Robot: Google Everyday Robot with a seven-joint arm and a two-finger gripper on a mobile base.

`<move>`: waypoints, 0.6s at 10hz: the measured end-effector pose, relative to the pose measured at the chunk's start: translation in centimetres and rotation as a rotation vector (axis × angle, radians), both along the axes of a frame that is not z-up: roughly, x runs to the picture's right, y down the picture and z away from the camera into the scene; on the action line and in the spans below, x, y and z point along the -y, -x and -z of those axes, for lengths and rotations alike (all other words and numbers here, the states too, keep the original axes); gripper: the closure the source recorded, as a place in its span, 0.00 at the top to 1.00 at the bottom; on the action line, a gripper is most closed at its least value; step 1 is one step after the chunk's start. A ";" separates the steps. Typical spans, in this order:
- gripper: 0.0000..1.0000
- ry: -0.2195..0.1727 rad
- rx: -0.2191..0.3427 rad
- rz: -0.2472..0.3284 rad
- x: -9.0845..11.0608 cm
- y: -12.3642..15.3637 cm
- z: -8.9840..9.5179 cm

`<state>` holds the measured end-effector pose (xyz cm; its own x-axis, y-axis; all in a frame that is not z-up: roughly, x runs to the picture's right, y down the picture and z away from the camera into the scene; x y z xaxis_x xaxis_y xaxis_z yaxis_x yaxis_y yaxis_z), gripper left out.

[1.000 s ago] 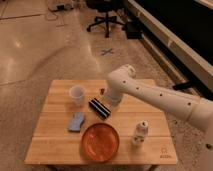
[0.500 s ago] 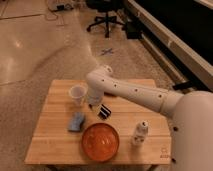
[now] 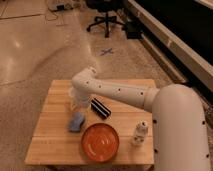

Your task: Wipe the white sponge on the table

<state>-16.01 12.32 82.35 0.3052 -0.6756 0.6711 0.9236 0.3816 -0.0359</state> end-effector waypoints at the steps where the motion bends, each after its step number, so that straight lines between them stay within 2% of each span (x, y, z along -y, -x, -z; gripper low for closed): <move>1: 0.65 -0.011 0.005 0.026 -0.5 0.3 -0.3; 4: 0.65 -0.047 0.009 0.098 -2.2 0.8 -1.4; 6: 0.65 -0.062 0.001 0.126 -3.0 0.9 -2.1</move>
<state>-16.86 15.37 84.48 0.2144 -0.7488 0.6271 0.9644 0.2639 -0.0146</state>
